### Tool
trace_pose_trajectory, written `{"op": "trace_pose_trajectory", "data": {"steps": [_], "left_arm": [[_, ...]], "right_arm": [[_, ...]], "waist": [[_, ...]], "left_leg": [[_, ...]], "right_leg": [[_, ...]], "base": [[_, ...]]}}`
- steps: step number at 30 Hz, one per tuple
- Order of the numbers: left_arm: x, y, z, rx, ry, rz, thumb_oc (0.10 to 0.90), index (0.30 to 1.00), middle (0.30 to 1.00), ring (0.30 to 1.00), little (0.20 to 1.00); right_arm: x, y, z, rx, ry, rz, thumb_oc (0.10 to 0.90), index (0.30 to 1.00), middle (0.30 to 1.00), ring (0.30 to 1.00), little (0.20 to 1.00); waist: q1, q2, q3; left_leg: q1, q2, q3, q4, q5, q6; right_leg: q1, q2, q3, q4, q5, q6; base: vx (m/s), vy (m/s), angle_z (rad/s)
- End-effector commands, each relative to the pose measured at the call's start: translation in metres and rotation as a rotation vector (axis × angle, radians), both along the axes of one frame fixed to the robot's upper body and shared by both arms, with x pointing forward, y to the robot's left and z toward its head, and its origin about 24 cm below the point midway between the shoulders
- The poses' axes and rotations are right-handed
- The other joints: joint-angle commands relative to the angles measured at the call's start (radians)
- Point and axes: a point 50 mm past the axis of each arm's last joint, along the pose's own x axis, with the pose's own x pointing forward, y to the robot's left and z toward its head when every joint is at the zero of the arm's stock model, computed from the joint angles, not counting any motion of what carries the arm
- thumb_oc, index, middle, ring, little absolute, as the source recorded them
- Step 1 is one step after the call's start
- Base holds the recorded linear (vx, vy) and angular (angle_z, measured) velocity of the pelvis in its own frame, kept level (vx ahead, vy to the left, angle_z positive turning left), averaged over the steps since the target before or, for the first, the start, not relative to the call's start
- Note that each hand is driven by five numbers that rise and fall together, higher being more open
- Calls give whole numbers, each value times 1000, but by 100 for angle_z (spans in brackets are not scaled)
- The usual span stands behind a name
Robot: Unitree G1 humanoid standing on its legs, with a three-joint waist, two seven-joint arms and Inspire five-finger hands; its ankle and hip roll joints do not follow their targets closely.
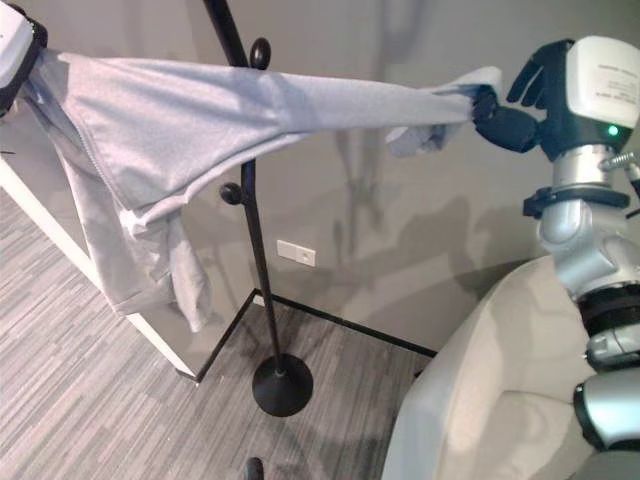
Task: Hang the clothes on the sofa on the clothes rack.
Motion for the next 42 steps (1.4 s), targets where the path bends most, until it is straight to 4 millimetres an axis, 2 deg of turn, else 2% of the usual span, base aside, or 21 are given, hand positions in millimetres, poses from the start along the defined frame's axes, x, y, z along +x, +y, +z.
{"op": "trace_pose_trajectory", "data": {"steps": [1, 4, 6, 10, 14, 16, 17, 18, 19, 23, 25, 30, 31, 32, 33, 34, 35, 36, 39, 40, 42], "left_arm": [[-49, 70, 59, -187, -290, 330, 400, 300, 300, 300, 300], [-50, 74, 52, -199, -274, 339, 400, 300, 300, 300, 300], [-51, 78, 39, -222, -261, 334, 400, 300, 300, 300, 300], [-45, 80, -45, -336, -123, 266, 400, 300, 300, 300, 300], [-53, 66, -96, -564, -170, 144, 400, 300, 300, 300, 300], [-60, 58, -120, -679, -201, 91, 400, 300, 300, 300, 300], [-63, 59, -122, -679, -198, 94, 400, 300, 300, 300, 300], [-66, 49, -139, -784, -231, 42, 400, 300, 300, 300, 300], [-70, 40, -155, -870, -251, 17, 400, 300, 300, 300, 300], [-74, 34, -169, -924, -250, 4, 400, 300, 300, 300, 300], [-72, 19, -185, -995, -229, -37, 400, 300, 300, 300, 300], [-72, 19, -186, -995, -229, -35, 400, 300, 300, 300, 300], [-75, -35, -256, -1702, -188, -210, 800, 900, 900, 900, 900], [-79, -39, -270, -1865, -207, -204, 800, 900, 900, 900, 900], [-79, -38, -271, -1870, -208, -204, 800, 900, 900, 900, 900], [-80, -45, -279, -1981, -208, -222, 800, 900, 900, 900, 900], [-88, -49, -293, -2132, -198, -244, 800, 900, 900, 900, 900], [-98, -58, -321, -2229, -136, -163, 800, 900, 900, 900, 900], [-99, -57, -321, -2230, -136, -163, 800, 900, 900, 900, 900], [-125, -63, -367, -2500, -172, -1, 800, 900, 900, 900, 900], [-125, -62, -367, -2502, -173, -3, 800, 900, 900, 900, 900]], "right_arm": [[-26, -45, 41, 86, -148, -221, 400, 300, 300, 300, 300], [-27, -48, 35, 91, -131, -230, 400, 300, 300, 300, 300], [-27, -49, 24, 120, -125, -221, 400, 300, 300, 300, 300], [-46, -51, -46, 189, -32, -203, 400, 300, 300, 300, 300], [-67, -49, -107, 257, 65, -236, 400, 300, 300, 300, 300], [-72, -27, -132, 250, 127, -182, 400, 300, 300, 300, 300], [-73, -26, -133, 245, 132, -181, 400, 300, 300, 300, 300], [-79, -12, -160, 273, 204, -148, 400, 300, 300, 300, 300], [-77, 13, -180, 316, 259, -66, 400, 300, 300, 300, 300], [-77, 34, -195, 357, 319, 15, 400, 300, 300, 300, 300], [-74, 59, -210, 406, 381, 113, 400, 300, 300, 300, 300], [-74, 59, -210, 405, 383, 114, 400, 300, 300, 300, 300], [-66, 107, -244, 551, 497, 246, 400, 300, 300, 300, 300], [-65, 113, -247, 561, 514, 262, 400, 300, 300, 300, 300], [-64, 113, -247, 560, 515, 263, 400, 300, 300, 300, 300], [-63, 119, -250, 566, 534, 276, 400, 300, 300, 300, 300], [-63, 126, -255, 572, 564, 287, 400, 300, 300, 300, 300], [-65, 136, -267, 589, 620, 307, 400, 300, 300, 300, 300], [-65, 137, -268, 588, 621, 308, 400, 300, 300, 300, 300], [-74, 146, -288, 597, 720, 306, 400, 300, 300, 300, 300], [-74, 146, -288, 597, 720, 308, 400, 300, 300, 300, 300]], "waist": [[45, -11, -116], [42, -10, -113], [41, -13, -110], [44, -29, -92], [54, -39, -85], [53, -43, -79], [51, -42, -82], [52, -49, -76], [50, -53, -76], [47, -58, -75], [51, -64, -71], [49, -63, -73], [61, -63, -60], [64, -62, -61], [62, -60, -62], [64, -59, -59], [67, -56, -57], [74, -56, -52], [73, -56, -53], [87, -54, -43], [85, -54, -47]], "left_leg": [[89, 75, -17, -8, -145, -80], [98, 74, -10, -8, -152, -76], [97, 74, -8, -8, -156, -74], [96, 74, -16, -8, -168, -64], [99, 74, -27, -8, -176, -58], [96, 74, -31, -8, -177, -56], [97, 74, -31, -8, -178, -56], [96, 76, -35, -8, -178, -55], [95, 77, -38, -8, -177, -56], [96, 79, -36, -8, -177, -57], [94, 80, -39, -8, -175, -57], [94, 80, -39, -8, -175, -57], [90, 76, -47, -8, -157, -53], [90, 75, -49, -8, -162, -53], [91, 76, -49, -8, -163, -53], [90, 75, -50, -8, -162, -52], [87, 75, -51, -8, -161, -52], [84, 74, -54, -8, -157, -52], [84, 74, -54, -8, -158, -52], [83, 73, -58, -8, -158, -52], [77, 73, -59, -8, -154, -52]], "right_leg": [[3, 14, 15, -63, 42, 54], [5, 11, 20, -71, 48, 59], [1, 11, 17, -76, 51, 61], [0, 12, 15, -80, 46, 57], [7, 16, 12, -86, 36, 50], [9, 18, 12, -89, 33, 45], [10, 18, 12, -89, 32, 44], [9, 20, 13, -91, 31, 40], [11, 23, 17, -95, 32, 36], [12, 24, 17, -98, 34, 33], [11, 26, 18, -98, 35, 30], [11, 26, 18, -98, 35, 30], [3, 26, 15, -95, 47, 23], [5, 26, 15, -97, 44, 22], [5, 27, 14, -97, 43, 22], [4, 27, 14, -97, 44, 21], [2, 26, 11, -98, 44, 21], [0, 25, 8, -98, 47, 20], [1, 26, 7, -98, 47, 20], [4, 24, 0, -100, 45, 20], [-1, 24, -2, -101, 48, 20]], "base": [[48, 33, -19], [52, 34, -6], [38, 19, -3], [6, 1, -6], [15, -21, -3], [0, 0, 0], [-7, -33, 0], [-11, -45, 1], [-11, -45, 4], [-7, -16, 1], [0, 0, 0], [-14, -5, 0], [-48, -29, -2], [-45, -29, 2], [0, 0, 0], [-11, 6, 6], [-17, 12, 7], [-8, 10, 7], [3, 6, 6], [3, 13, 4], [0, 0, 0]]}}
